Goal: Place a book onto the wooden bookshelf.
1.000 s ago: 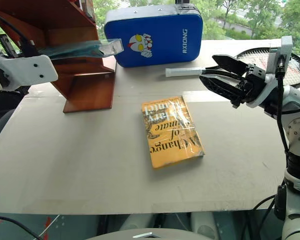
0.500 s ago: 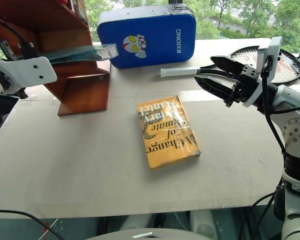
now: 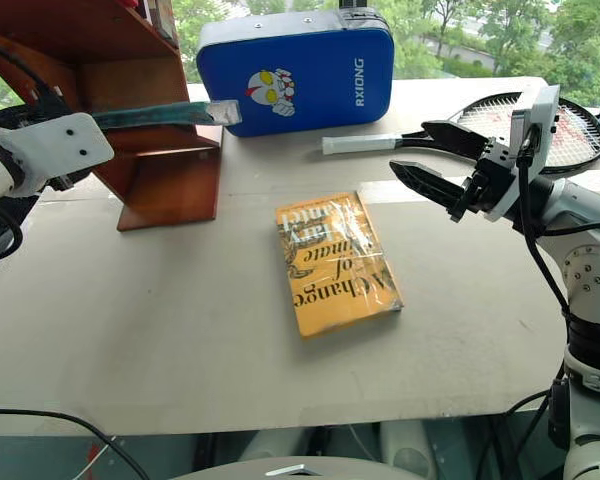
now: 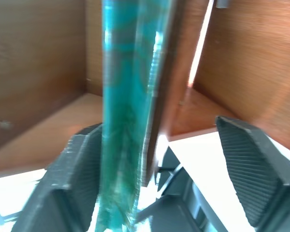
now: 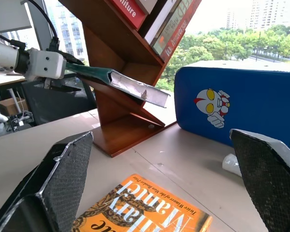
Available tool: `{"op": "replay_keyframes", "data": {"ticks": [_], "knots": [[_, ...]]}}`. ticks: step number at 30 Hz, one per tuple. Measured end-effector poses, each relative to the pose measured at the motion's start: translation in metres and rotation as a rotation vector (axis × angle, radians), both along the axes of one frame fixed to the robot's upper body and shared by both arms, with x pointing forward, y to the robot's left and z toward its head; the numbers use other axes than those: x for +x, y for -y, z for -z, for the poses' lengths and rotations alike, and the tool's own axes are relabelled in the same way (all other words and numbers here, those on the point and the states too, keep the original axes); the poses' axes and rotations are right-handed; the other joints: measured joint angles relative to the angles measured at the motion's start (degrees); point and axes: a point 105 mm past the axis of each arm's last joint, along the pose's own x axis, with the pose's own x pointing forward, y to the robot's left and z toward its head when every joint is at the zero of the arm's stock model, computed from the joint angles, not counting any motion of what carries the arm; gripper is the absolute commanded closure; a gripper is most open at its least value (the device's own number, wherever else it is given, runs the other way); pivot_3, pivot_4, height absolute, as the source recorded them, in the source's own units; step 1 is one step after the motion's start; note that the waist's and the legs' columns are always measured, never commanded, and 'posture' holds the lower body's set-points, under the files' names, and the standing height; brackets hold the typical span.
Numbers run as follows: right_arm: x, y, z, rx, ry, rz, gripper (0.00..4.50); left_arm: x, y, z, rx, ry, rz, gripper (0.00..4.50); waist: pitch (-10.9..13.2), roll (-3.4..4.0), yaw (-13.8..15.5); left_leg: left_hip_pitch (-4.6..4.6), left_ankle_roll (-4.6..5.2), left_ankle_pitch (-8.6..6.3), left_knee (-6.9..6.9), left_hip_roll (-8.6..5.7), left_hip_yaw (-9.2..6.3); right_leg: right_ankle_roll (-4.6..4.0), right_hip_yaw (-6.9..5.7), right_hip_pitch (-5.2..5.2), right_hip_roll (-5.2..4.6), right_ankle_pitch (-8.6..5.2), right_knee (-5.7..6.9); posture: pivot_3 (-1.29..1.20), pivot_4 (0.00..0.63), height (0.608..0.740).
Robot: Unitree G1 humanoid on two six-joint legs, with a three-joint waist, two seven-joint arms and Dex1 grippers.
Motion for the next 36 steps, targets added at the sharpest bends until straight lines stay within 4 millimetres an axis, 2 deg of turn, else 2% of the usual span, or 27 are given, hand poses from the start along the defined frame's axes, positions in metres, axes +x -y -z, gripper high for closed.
{"op": "replay_keyframes", "data": {"ticks": [2, 6, 8, 12, 13, 15, 18, 19, 21, 22, 24, 28, 31, 34, 36], "knots": [[0.000, 0.001, 0.004, -0.001, -0.011, 0.000, 0.00, -0.006, -0.005, 0.002, -0.007, 0.018, -0.035, 0.01, 0.0, 0.00, -0.1, 0.00, 0.00, 0.00, -0.01, 0.00, -0.01, 0.00, 0.00, -0.01, 0.00, 0.00, 0.00, 0.00, 0.150, 0.740], [0.002, 0.002, 0.006, -0.001, -0.014, -0.003, 0.00, -0.015, -0.009, -0.013, -0.035, 0.157, -0.057, 0.01, 0.0, 0.02, 0.1, 0.02, 0.00, 0.00, 0.00, 0.00, 0.00, 0.00, 0.00, 0.01, -0.01, 0.00, 0.00, 0.00, 0.150, 0.740], [0.003, 0.002, 0.008, -0.009, -0.019, -0.004, 0.00, -0.019, -0.001, -0.015, -0.054, 0.243, -0.031, 0.01, 0.0, 0.02, 0.2, 0.01, 0.00, 0.00, 0.04, 0.00, 0.00, 0.00, -0.01, 0.03, -0.02, 0.00, 0.01, 0.00, 0.150, 0.740], [0.003, -0.003, 0.013, -0.022, -0.027, -0.027, 0.00, -0.023, 0.022, -0.003, -0.117, 0.352, 0.053, 0.01, 0.0, -0.04, 0.5, -0.01, 0.00, 0.00, 0.09, 0.00, -0.01, 0.00, -0.03, 0.04, -0.03, 0.01, 0.02, 0.00, 0.150, 0.740], [0.004, -0.003, 0.013, -0.023, -0.028, -0.028, 0.00, -0.024, 0.026, 0.000, -0.137, 0.364, 0.065, 0.01, 0.0, -0.04, 0.5, 0.00, 0.00, 0.00, 0.08, 0.00, 0.01, 0.00, -0.01, 0.05, -0.04, 0.01, 0.01, 0.00, 0.150, 0.740], [0.005, -0.002, 0.015, -0.024, -0.028, -0.027, 0.00, -0.028, 0.043, 0.020, -0.275, 0.378, 0.108, 0.01, -0.1, 0.10, 0.6, 0.02, 0.00, 0.00, 0.12, -0.01, 0.08, 0.00, 0.03, 0.07, -0.06, 0.01, 0.01, 0.00, 0.150, 0.740], [0.006, 0.002, 0.021, -0.052, -0.020, -0.011, 0.00, -0.029, 0.070, 0.063, -0.481, 0.252, 0.193, 0.01, -0.2, 0.06, 0.7, 0.06, 0.00, 0.00, 0.14, -0.01, 0.02, 0.00, -0.03, 0.11, -0.06, 0.01, 0.04, 0.00, 0.150, 0.740], [0.006, 0.007, 0.030, -0.080, -0.021, 0.016, 0.00, -0.031, 0.089, 0.089, -0.586, 0.146, 0.256, 0.01, -0.2, 0.06, 0.8, 0.07, 0.00, 0.00, 0.15, -0.01, 0.02, 0.00, -0.04, 0.15, -0.06, 0.01, 0.04, 0.00, 0.150, 0.740], [0.007, 0.021, 0.060, -0.139, -0.051, 0.088, 0.00, -0.045, 0.127, 0.138, -0.866, -0.058, 0.369, 0.01, -0.2, -0.03, 1.4, 0.04, 0.00, 0.00, 0.21, -0.01, 0.01, 0.00, -0.07, 0.17, -0.06, 0.01, -0.01, 0.00, 0.150, 0.740], [0.006, 0.029, 0.077, -0.155, -0.084, 0.122, 0.00, -0.054, 0.140, 0.154, -0.978, -0.128, 0.398, 0.01, -0.2, -0.05, 1.6, 0.03, 0.00, 0.00, 0.21, -0.01, -0.01, 0.00, -0.08, 0.17, -0.06, 0.01, -0.03, 0.00, 0.150, 0.740], [-0.002, 0.045, 0.117, -0.191, -0.164, 0.189, 0.00, -0.071, 0.149, 0.180, -1.175, -0.210, 0.406, 0.01, -0.2, -0.03, 1.6, 0.09, 0.00, 0.00, 0.19, -0.01, 0.01, 0.00, -0.04, 0.17, -0.05, 0.01, 0.01, 0.00, 0.150, 0.740], [-0.023, 0.058, 0.158, -0.260, -0.222, 0.245, 0.00, -0.086, 0.130, 0.214, -1.239, -0.251, 0.293, 0.01, -0.3, 0.12, 1.6, 0.36, -0.04, 0.01, 0.16, 0.10, 0.16, -0.15, 0.09, 0.31, 0.06, 0.10, 0.15, 0.00, 0.150, 0.740], [-0.037, 0.067, 0.186, -0.309, -0.250, 0.265, 0.00, -0.092, 0.128, 0.219, -1.255, -0.250, 0.286, 0.01, -0.3, 0.17, 1.7, 1.14, -0.07, -0.05, 0.10, 0.11, 0.17, -0.15, 0.07, 1.18, 0.06, 0.09, -0.06, 0.00, 0.150, 0.740], [-0.048, 0.078, 0.206, -0.335, -0.295, 0.285, 0.00, -0.097, 0.127, 0.221, -1.253, -0.262, 0.290, 0.01, -0.3, 0.17, 1.7, 1.31, -0.04, -0.07, 0.11, 0.11, 0.17, -0.15, 0.06, 1.40, 0.06, 0.09, -0.15, 0.00, 0.150, 0.740], [-0.054, 0.083, 0.211, -0.339, -0.298, 0.289, 0.00, -0.102, 0.127, 0.222, -1.237, -0.289, 0.306, 0.01, -0.4, 0.26, 1.6, 1.36, -0.03, -0.06, 0.10, 0.12, 0.17, -0.15, 0.08, 1.42, 0.06, 0.09, -0.14, 0.00, 0.150, 0.740]]}}
